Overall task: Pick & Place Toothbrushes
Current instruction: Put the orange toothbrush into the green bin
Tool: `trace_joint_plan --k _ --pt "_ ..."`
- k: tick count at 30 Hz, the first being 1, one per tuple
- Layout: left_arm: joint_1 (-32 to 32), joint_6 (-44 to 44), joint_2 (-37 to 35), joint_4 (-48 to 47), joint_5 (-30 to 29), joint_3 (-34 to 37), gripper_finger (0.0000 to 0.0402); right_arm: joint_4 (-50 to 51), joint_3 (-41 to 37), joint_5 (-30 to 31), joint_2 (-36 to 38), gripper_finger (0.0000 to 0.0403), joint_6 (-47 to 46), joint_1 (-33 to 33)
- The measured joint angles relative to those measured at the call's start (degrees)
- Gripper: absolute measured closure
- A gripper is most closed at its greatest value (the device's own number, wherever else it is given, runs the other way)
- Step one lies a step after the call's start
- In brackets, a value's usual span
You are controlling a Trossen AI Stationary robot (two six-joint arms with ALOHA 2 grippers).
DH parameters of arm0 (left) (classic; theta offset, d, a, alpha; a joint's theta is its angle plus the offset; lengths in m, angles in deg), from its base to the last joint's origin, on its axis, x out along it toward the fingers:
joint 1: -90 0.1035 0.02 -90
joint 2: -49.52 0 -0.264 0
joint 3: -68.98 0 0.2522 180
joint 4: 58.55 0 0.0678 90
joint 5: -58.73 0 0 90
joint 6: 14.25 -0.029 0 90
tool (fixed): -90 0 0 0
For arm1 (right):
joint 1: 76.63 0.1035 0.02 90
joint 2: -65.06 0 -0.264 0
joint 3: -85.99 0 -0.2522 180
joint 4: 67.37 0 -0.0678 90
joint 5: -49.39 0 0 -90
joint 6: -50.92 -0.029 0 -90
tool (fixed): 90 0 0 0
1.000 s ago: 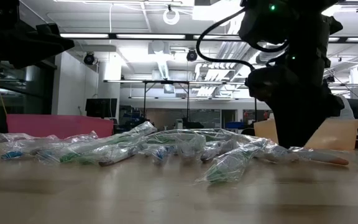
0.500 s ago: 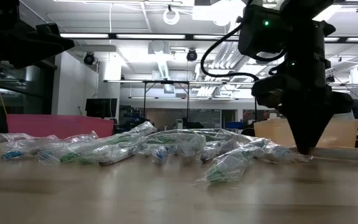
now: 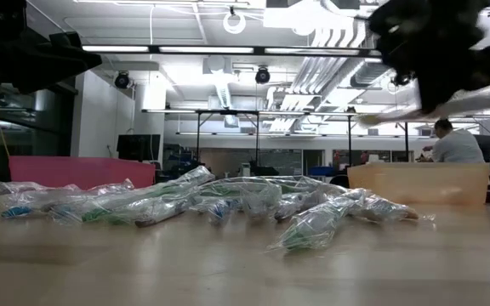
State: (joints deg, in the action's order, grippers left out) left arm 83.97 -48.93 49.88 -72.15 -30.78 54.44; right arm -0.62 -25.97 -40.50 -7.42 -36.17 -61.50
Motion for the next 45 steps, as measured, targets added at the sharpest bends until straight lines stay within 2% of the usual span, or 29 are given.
trace_joint_plan --k 7,11,14,19,26,30,34,40,45 --pt "-0.01 0.01 -0.01 0.0 0.0 0.0 0.0254 3.34 0.04 -0.44 3.42 0.0397 -16.31 15.01" --pt "-0.02 0.02 -0.02 0.0 0.0 -0.02 0.0254 3.4 0.04 -1.0 2.05 0.0397 -25.41 23.74" --pt "0.0 0.02 -0.02 0.02 0.0 -0.01 0.0254 3.28 0.04 -3.78 0.34 0.0397 -31.05 28.64" --pt "-0.01 0.0 0.0 0.0 0.0 0.0 0.0254 3.44 0.04 -5.87 -2.38 0.0397 -35.5 35.21" --pt "-0.02 0.02 -0.02 0.02 0.0 -0.02 0.0254 3.63 0.04 -9.5 -6.88 0.0394 -35.7 38.95" --pt "-0.02 0.02 0.0 0.02 0.0 -0.02 0.0254 3.27 0.04 -9.23 -8.69 0.0383 -36.5 39.54" --pt "0.0 0.01 -0.01 0.02 0.0 0.0 0.0254 3.3 0.04 -10.26 -9.43 0.0343 -37.59 39.15" --pt "0.0 0.01 -0.02 0.01 0.0 0.0 0.0254 2.75 0.04 -10.95 -9.43 0.0261 -39.36 38.95" --pt "-0.02 0.0 0.0 0.0 0.0 -0.02 0.0254 -0.84 0.04 -10.17 -8.4 0.0212 -37.42 35.84"
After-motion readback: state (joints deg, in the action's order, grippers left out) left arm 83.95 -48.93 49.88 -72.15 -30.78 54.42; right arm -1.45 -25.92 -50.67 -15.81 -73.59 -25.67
